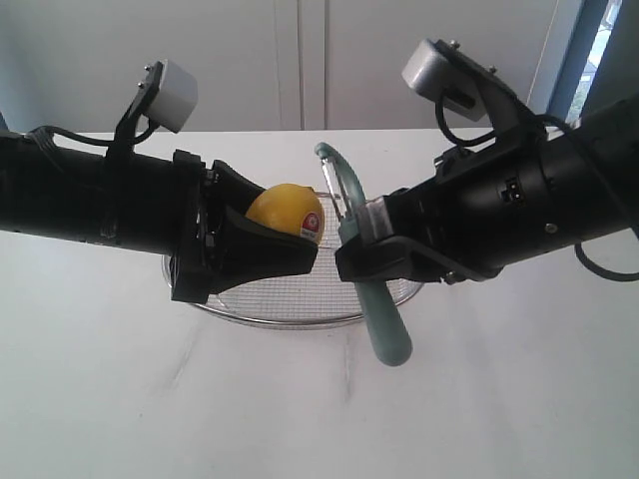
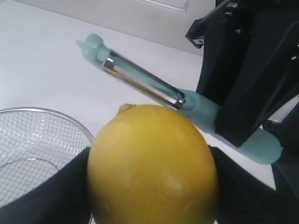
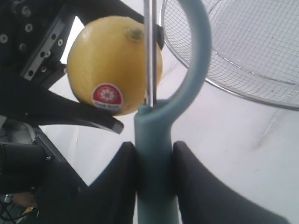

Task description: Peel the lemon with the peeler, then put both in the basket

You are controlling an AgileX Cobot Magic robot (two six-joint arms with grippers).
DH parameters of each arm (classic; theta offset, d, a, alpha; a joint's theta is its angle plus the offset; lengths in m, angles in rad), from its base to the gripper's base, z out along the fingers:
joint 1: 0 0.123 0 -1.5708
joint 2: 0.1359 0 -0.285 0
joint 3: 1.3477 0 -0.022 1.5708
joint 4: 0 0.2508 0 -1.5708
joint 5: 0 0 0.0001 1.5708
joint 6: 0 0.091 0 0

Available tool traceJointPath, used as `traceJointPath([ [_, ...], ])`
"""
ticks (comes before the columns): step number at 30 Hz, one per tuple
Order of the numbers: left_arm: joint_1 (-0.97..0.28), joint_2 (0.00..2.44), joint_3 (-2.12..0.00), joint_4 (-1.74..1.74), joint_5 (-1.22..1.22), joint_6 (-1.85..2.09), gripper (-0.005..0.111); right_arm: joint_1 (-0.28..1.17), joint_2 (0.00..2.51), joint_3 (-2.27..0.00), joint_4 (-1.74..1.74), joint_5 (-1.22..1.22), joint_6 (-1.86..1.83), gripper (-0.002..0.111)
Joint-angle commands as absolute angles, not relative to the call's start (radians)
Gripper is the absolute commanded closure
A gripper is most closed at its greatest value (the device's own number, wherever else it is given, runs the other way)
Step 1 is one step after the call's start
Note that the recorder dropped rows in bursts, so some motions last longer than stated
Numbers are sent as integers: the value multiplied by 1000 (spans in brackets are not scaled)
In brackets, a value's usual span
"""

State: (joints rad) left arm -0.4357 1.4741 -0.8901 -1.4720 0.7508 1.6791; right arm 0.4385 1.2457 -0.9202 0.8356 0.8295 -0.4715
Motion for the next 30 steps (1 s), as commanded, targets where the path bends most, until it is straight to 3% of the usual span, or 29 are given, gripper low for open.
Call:
traceJointPath([
  [1, -442, 1465, -884, -1509, 778, 1680, 107, 439, 1271, -917, 832, 828, -467, 108],
  [30, -442, 1465, -884, -1511, 778, 1680, 107, 439, 1411, -917, 924, 893, -575, 108],
])
